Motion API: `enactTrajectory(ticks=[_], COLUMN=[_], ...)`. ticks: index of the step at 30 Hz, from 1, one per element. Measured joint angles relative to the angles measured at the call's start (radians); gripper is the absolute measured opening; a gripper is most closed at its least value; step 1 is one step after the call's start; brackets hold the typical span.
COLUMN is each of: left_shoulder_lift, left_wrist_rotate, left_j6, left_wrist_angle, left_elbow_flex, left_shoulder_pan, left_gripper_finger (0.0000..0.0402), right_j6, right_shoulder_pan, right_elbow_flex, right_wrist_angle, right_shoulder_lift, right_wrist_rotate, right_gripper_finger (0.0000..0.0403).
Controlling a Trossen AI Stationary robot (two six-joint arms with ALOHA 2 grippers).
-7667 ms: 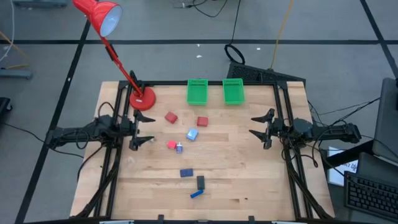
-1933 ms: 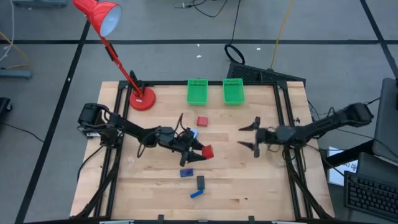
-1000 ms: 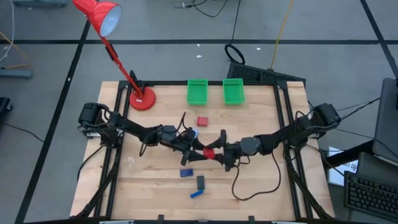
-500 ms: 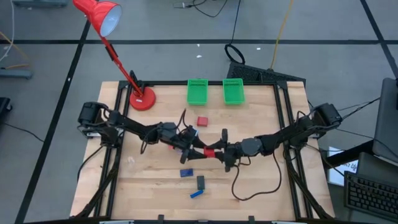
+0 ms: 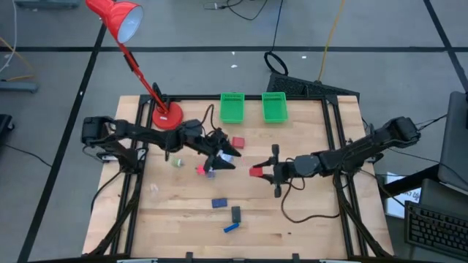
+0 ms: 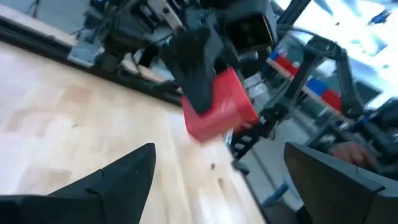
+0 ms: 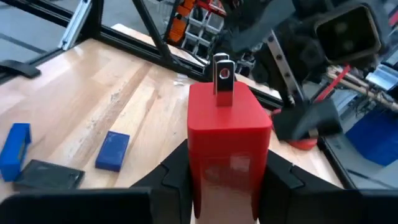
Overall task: Pick & Place Office items
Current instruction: Put the left red charger adapter into the right green basket
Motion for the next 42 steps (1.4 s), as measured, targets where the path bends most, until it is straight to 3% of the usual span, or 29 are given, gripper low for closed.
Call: enactTrajectory(ticks=[6, 10, 13, 16, 23, 30, 36, 42], left_shoulder_lift=[-0.234, -0.406, -0.507, -0.610, -0.836, -1.045, -1.177, -1.196], left_wrist_rotate=[-0.121, -0.340, -0.547, -0.674, -0.713, -0.880, -0.980, -0.993], left_j6=[0.148, 0.239, 0.289, 0.337, 0.343, 0.277, 0.277, 0.293], left_wrist_angle=[-0.428, -0.733, -0.835, -0.792, -0.611, -0.564, -0.569, -0.567], left_elbow_flex=[0.000, 0.000, -0.006, -0.064, -0.320, -0.520, -0.597, -0.608], left_shoulder_pan=[0.021, 0.016, -0.012, -0.048, -0.062, -0.061, -0.061, -0.061], left_gripper_finger=[0.0355, 0.0350, 0.0349, 0.0353, 0.0362, 0.0358, 0.0360, 0.0364], right_j6=[0.049, 0.099, 0.141, 0.179, 0.235, 0.253, 0.309, 0.356], right_shoulder_pan=[-0.019, -0.068, -0.117, -0.166, -0.246, -0.286, -0.341, -0.432], right_elbow_flex=[-0.133, -0.233, -0.301, -0.352, -0.400, -0.402, -0.402, -0.402], right_wrist_angle=[0.059, 0.133, 0.181, 0.213, 0.235, 0.247, 0.281, 0.330], right_shoulder_lift=[-0.104, -0.170, -0.209, -0.240, -0.269, -0.269, -0.269, -0.246], right_wrist_rotate=[0.001, 0.003, 0.003, 0.003, 0.001, 0.001, 0.000, 0.000], right_gripper_finger=[0.0104, 0.0104, 0.0104, 0.0104, 0.0104, 0.0104, 0.0104, 0.0104])
